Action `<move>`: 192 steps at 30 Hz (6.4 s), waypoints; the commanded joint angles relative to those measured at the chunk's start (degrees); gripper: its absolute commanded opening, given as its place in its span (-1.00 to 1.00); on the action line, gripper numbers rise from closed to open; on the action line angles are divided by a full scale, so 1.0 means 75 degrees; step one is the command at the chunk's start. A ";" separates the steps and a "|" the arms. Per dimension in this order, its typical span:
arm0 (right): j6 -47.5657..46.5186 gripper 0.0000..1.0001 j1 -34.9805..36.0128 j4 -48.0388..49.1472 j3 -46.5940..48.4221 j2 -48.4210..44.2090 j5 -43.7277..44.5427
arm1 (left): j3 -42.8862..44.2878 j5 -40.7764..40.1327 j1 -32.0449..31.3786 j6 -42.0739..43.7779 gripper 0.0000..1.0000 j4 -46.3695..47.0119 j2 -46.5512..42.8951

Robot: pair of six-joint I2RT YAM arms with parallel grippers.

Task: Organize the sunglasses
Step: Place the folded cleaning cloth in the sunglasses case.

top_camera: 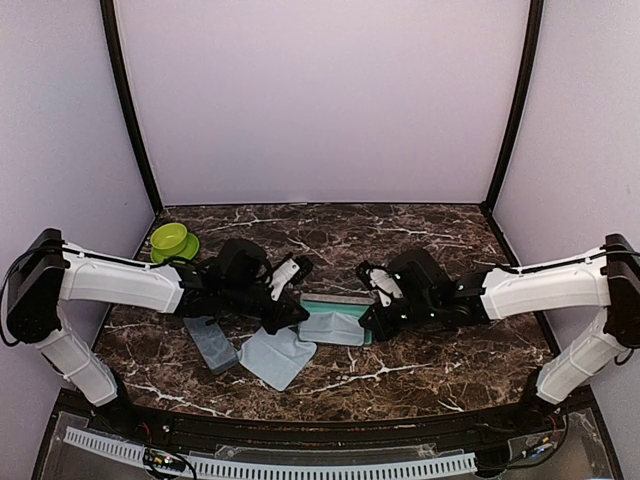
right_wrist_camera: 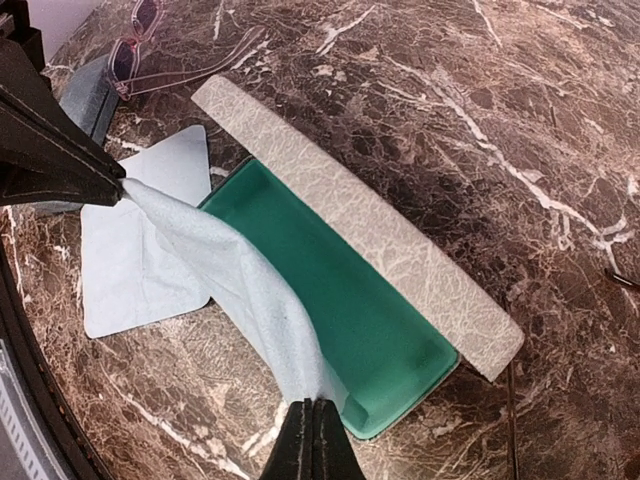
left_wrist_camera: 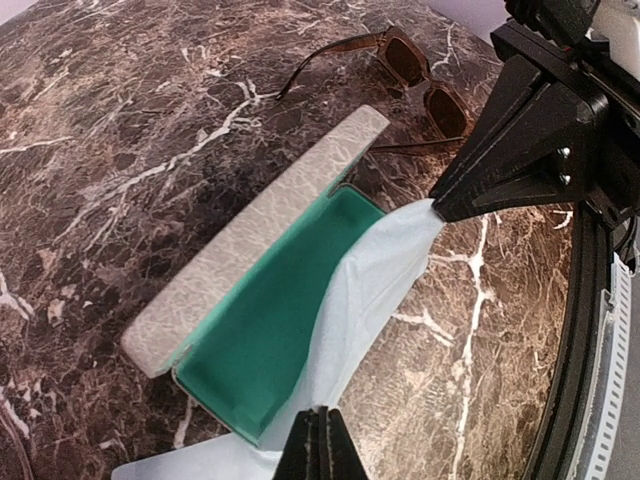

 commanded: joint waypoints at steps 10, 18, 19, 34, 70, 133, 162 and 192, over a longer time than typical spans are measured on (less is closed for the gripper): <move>-0.0024 -1.00 0.0043 -0.0076 0.0747 0.0604 0.0586 | 0.0449 -0.0186 0.0245 0.0300 -1.00 -0.0121 0.0297; -0.0019 -1.00 0.0049 -0.0143 0.0684 0.0370 0.0363 | 0.0289 0.0066 0.0250 0.0001 -1.00 0.0060 0.0086; 0.0002 -1.00 0.0055 -0.0162 0.0660 0.0312 0.0306 | 0.0241 0.0098 0.0250 -0.0058 -1.00 0.0101 0.0019; 0.0352 -1.00 0.0407 -0.0446 0.0303 -0.0224 0.0210 | -0.0373 -0.0089 -0.0217 -0.0481 -1.00 0.0132 -0.0539; 0.0316 -1.00 0.0398 -0.0319 0.0491 0.0413 0.1427 | 0.0046 -0.0856 -0.0336 -0.0628 -1.00 0.0602 0.0364; 0.0358 -1.00 0.0365 -0.0397 0.1004 0.1495 0.2103 | 0.0485 -0.2066 -0.0335 -0.0346 -1.00 0.0966 0.1375; 0.0457 -1.00 0.0366 -0.0538 0.1192 0.1687 0.2344 | 0.0494 -0.2209 -0.0335 -0.0296 -1.00 0.1038 0.1458; 0.0584 -1.00 0.0366 -0.0442 0.1242 0.1797 0.2373 | 0.0464 -0.2292 -0.0335 -0.0325 -1.00 0.1270 0.1623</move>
